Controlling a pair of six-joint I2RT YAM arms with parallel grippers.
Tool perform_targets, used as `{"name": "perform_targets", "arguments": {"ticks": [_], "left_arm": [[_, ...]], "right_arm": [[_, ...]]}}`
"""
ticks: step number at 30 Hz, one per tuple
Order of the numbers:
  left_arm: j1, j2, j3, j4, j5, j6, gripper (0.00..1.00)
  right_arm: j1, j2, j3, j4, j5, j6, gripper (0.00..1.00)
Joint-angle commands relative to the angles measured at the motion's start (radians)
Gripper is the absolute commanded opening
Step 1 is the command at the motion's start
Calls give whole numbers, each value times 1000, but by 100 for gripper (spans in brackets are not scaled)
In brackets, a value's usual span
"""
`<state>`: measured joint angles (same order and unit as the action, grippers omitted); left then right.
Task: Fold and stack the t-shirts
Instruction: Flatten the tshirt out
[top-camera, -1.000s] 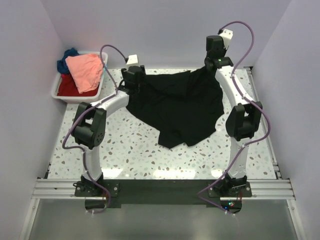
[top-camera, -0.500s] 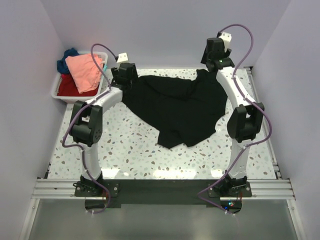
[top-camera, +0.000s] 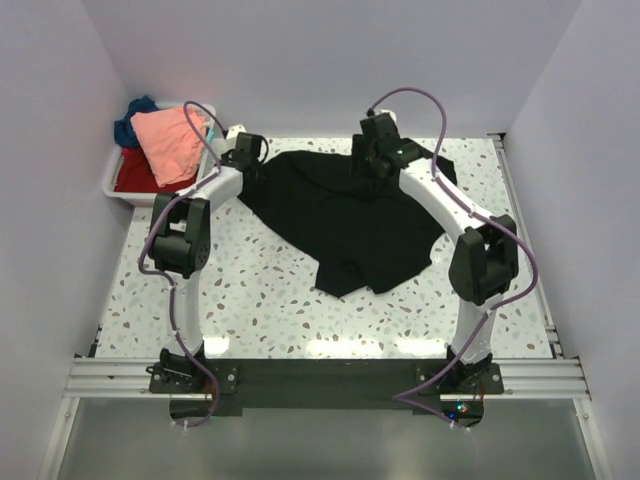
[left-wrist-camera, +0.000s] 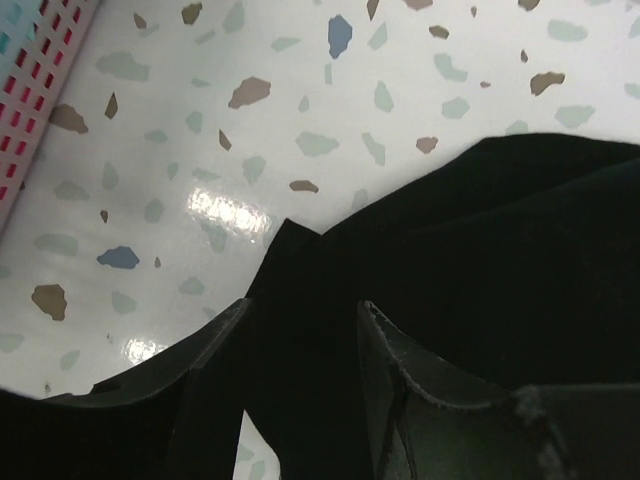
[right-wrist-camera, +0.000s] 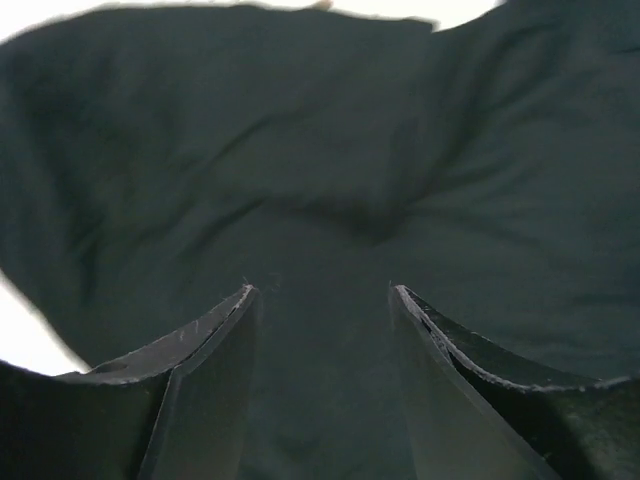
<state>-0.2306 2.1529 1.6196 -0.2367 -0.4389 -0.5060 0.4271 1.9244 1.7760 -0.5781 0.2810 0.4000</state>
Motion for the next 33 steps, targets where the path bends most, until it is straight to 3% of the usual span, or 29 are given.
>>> {"name": "perform_targets", "arguments": {"ticks": [1,7,19,33], "left_arm": [[-1,-8,49,-21,11,-17,51],[2,-2,48,-30,12,-5,53],[8,-8,45,-47,28,9,54],[25,-42,-4,-42,16,15,56]], "right_arm": [[24,-5,-46,-31,-146,19,59],[44,60,-86,-58,-250,-4,60],[147,226,-64,-121,-264,-49,61],[151,203,-253,-313,-102,-9,60]]}}
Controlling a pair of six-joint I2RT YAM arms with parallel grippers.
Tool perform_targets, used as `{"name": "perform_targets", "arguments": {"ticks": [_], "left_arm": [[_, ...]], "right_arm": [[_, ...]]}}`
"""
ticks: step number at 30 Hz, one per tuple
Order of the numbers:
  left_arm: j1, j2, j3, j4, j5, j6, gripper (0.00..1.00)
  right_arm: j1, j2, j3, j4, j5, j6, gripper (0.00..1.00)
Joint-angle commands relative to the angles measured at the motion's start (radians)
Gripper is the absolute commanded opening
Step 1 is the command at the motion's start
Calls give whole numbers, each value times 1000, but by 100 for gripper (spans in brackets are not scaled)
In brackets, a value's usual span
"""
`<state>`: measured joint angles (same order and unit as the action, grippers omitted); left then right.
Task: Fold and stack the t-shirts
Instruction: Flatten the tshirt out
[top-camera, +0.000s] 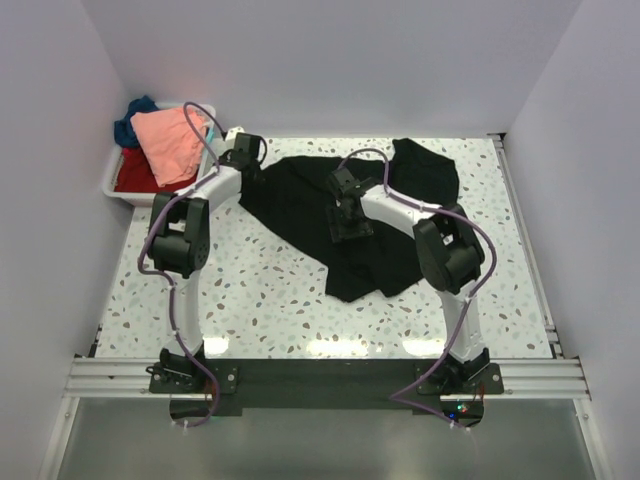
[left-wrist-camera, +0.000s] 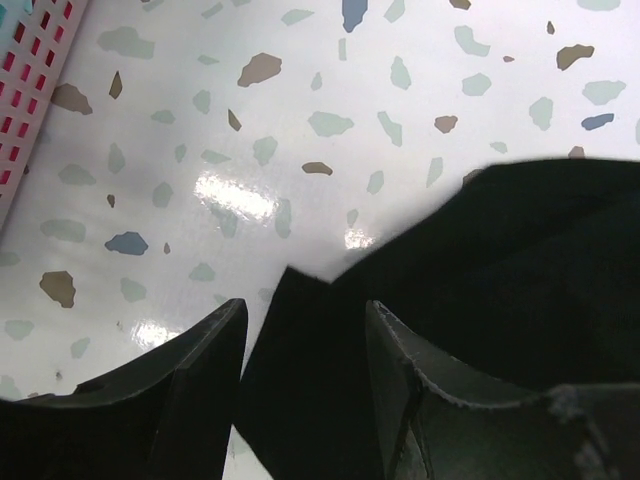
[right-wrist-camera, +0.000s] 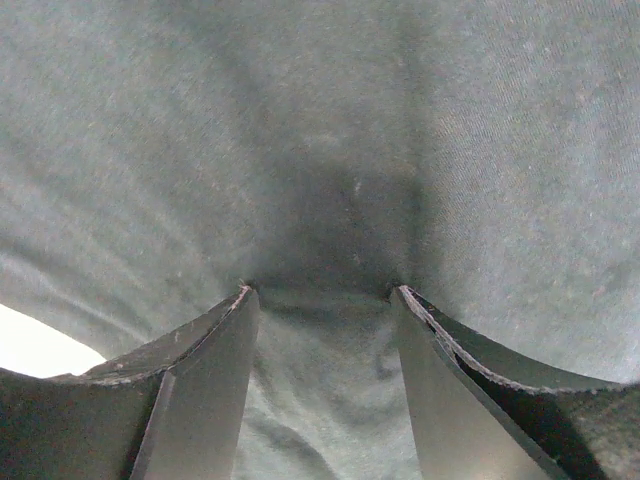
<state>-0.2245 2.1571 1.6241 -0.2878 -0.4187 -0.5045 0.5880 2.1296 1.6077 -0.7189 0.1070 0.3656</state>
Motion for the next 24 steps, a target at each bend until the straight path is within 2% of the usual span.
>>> {"name": "perform_targets", "arguments": {"ticks": [1,10,13,15,19,24], "left_arm": [[19,-48,-10,9,-5,15,56],[24,-59,-46,-8,32,11,54],[22,-92,-110,-14,81,11,47],[22,-130,-170,-13,113,14,42],[22,-212,-254,-62,153,-23,39],[22,-298,-359,-47,241,-28,37]], "right_arm": [[-10,-7,-94,-204,94,33,60],[-53,-66,-252,-295,238,114,56],[-86,-71,-282,-283,260,141,53],[-111,-69,-281,-264,250,150,52],[-129,-42,-234,-254,235,161,52],[-132,-10,-178,-244,201,162,51]]}}
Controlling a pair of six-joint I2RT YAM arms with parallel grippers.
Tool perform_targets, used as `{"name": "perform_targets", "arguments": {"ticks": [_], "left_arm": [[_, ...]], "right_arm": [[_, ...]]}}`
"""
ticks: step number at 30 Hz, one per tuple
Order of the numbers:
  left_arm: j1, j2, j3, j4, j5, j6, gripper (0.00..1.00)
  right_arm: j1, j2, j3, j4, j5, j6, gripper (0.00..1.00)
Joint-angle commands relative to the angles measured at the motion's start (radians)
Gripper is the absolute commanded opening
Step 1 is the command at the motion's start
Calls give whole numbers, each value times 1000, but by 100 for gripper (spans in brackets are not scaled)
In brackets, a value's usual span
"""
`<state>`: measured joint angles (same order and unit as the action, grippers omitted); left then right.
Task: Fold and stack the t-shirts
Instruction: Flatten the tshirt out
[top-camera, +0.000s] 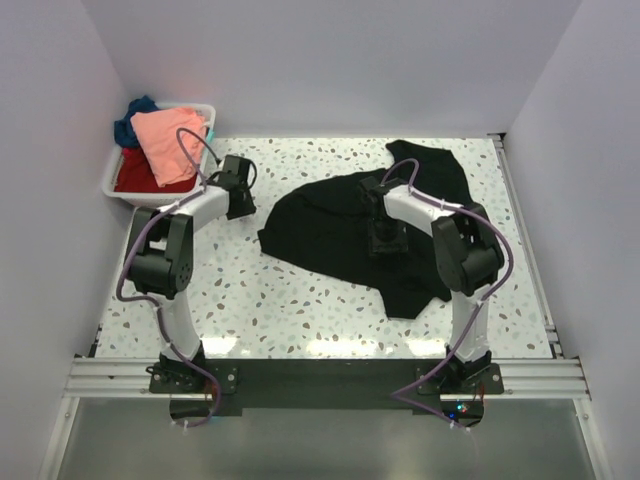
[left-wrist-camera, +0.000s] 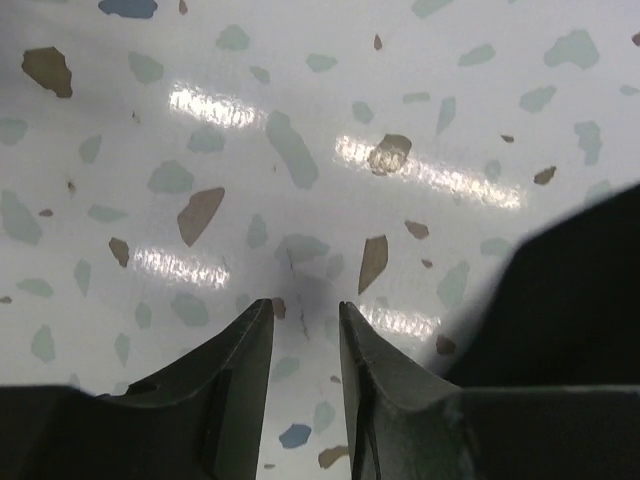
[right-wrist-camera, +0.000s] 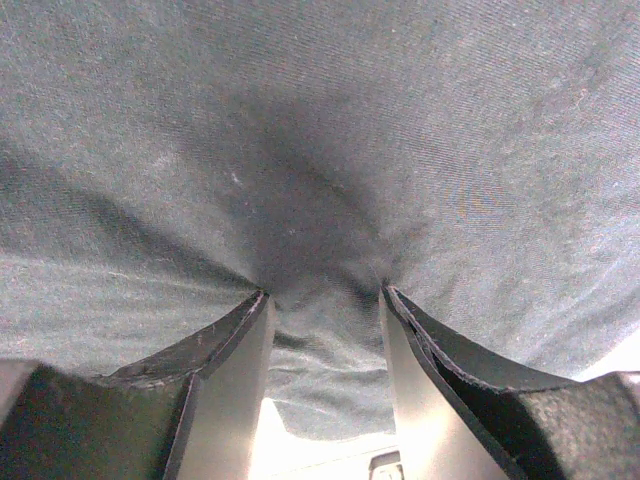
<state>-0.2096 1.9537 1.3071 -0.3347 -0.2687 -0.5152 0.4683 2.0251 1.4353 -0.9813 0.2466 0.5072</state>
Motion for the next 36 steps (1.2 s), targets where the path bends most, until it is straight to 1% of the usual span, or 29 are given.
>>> {"name": "perform_targets", "arguments": {"ticks": [1,5,10,14,17,20,25,29,32,36], "left_arm": [[7,-102,-43,-4,133,-14,37],[6,-153,-92,-10,232,-5,36],[1,-203,-149,-17,252,-6,40],[-8,-202,-177,5,263,-6,41],[-27,-193,-174,8,298,1,42],[-45,-176,-170,2,290,6,43],[-66,-147,-163,-6,264,-8,43],[-73,-131,-152,-30,178,-42,39],[-74,-145,-160,-32,149,-54,37],[-74,-167,-169,-27,135,-52,37]], "right_arm": [[-13,98,2,21,60,17,51],[-13,116,17,27,59,7,51],[-13,123,33,32,53,-1,51],[-13,130,45,36,46,-12,51],[-13,130,50,38,46,-18,51],[-13,132,56,41,45,-21,51],[-14,133,60,47,37,-24,51],[-13,127,63,50,36,-29,51],[-13,124,60,53,33,-27,51],[-14,123,53,61,28,-27,51]]}}
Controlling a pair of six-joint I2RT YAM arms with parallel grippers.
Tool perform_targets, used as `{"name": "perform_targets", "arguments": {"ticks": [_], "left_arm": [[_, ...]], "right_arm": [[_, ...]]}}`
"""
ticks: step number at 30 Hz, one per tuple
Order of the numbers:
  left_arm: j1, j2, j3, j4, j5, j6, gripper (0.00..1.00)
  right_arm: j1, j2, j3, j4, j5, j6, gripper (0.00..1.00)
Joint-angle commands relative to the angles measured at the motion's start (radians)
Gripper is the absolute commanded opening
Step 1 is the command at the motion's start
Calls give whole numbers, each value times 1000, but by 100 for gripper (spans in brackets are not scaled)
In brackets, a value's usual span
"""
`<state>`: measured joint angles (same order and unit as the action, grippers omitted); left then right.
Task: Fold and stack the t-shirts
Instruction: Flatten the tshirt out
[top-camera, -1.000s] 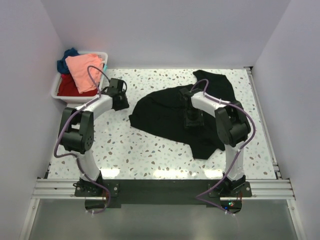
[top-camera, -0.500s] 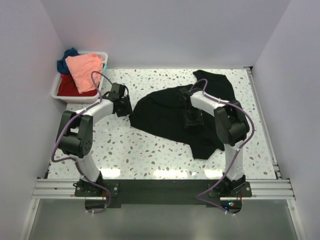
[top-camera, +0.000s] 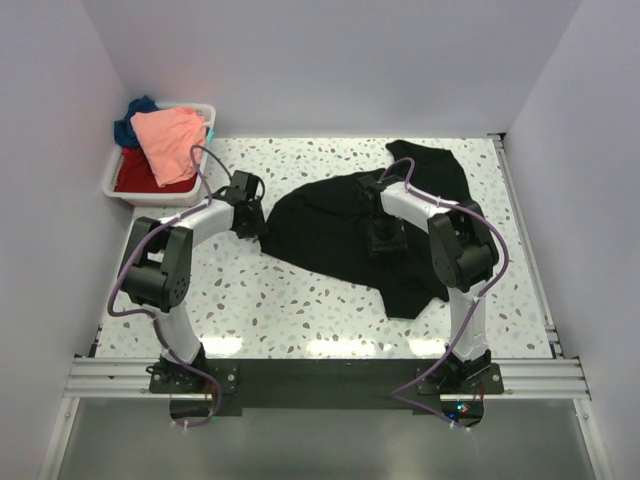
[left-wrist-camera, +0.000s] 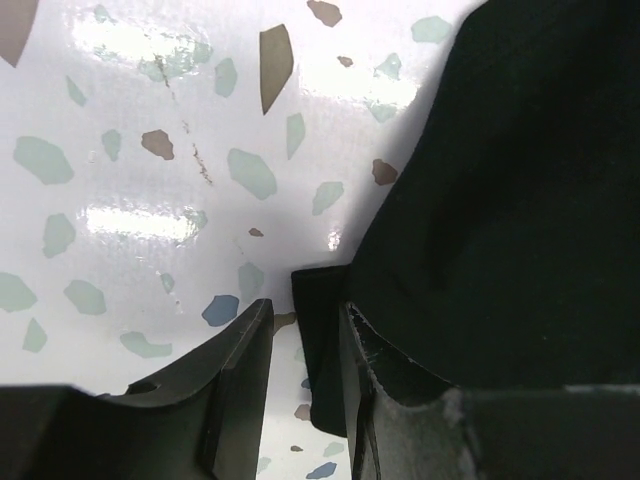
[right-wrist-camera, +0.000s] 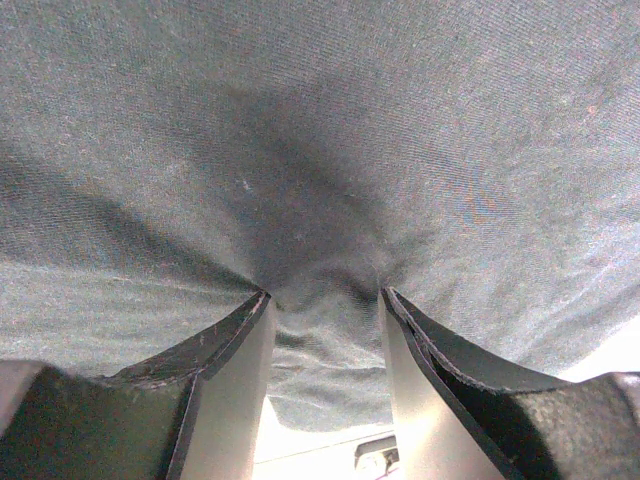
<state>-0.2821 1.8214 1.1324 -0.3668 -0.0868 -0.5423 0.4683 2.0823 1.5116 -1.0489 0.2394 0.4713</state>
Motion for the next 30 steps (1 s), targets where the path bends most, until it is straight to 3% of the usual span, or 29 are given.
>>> {"name": "perform_targets", "arguments": {"ticks": [1,15,30], "left_arm": [[-2,-36,6,5,-48,-24,37],[-2,16,20,31,-36,-28,38],[-17,72,64,-8,-119,-51,38]], "right_arm": [[-13,65,-25,130,31,6,51],[-13,62,-28,133,20,3,50],[-13,50,-40,141,14,7,50]]}}
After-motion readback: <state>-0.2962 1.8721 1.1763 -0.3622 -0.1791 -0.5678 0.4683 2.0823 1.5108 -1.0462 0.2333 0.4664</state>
